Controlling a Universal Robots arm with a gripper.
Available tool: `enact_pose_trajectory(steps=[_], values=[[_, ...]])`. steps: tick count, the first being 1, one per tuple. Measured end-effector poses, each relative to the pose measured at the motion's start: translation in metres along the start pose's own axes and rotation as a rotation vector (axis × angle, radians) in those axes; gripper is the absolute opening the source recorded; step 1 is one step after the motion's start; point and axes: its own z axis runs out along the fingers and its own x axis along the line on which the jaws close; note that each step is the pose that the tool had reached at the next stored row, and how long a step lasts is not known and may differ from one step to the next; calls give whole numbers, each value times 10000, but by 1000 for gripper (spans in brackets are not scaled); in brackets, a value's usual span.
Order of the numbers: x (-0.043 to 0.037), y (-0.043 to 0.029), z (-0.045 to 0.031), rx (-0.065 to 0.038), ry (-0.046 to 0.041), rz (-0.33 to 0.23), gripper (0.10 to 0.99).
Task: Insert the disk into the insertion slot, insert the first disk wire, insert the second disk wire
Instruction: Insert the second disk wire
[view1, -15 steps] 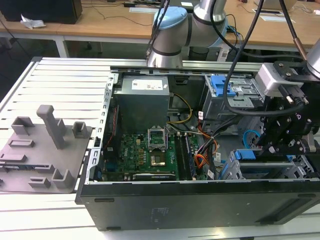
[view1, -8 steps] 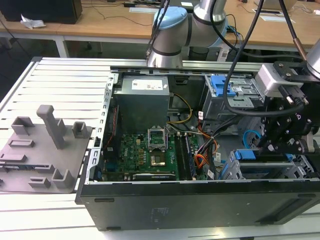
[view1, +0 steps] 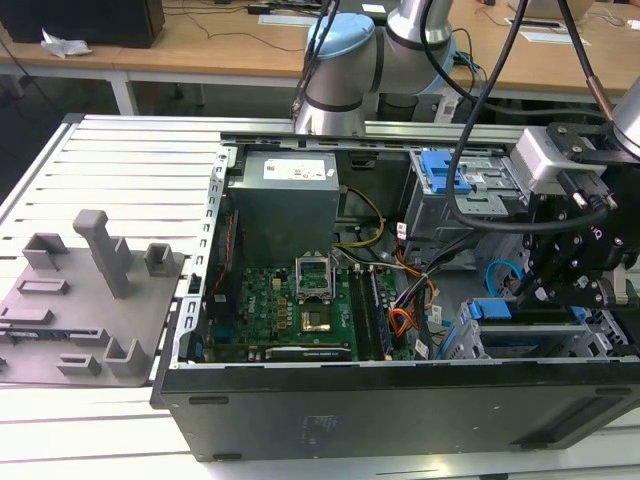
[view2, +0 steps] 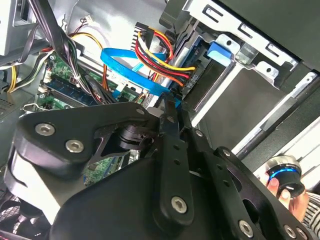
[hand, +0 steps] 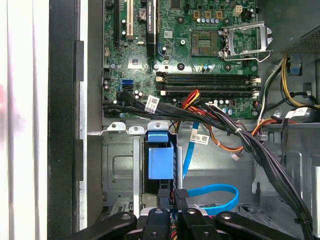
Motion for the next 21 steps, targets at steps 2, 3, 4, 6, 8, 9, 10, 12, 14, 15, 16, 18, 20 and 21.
enact_pose_trajectory(steps=[2, 3, 4, 6, 8, 9, 10, 12, 14, 15, 16, 18, 20, 21], values=[[-4, 4, -96, 0, 3, 0, 161], [-4, 5, -113, 1, 4, 0, 161], [-5, 5, -120, 1, 22, 1, 161], [-4, 5, -115, 4, 156, 7, 161], [-4, 5, -110, 5, 161, 7, 161], [-4, 5, -103, 4, 158, 7, 161], [-4, 4, -87, 4, 154, 6, 161], [-3, 4, -69, 3, 142, 5, 161], [-3, 3, -58, 4, 132, 6, 161], [-4, 3, -54, 3, 129, 6, 161], [-4, 3, -48, 4, 124, 5, 161], [-4, 2, -38, 3, 119, 5, 161], [-3, 2, -25, 3, 116, 5, 161], [-3, 1, -10, 4, 117, 5, 161]])
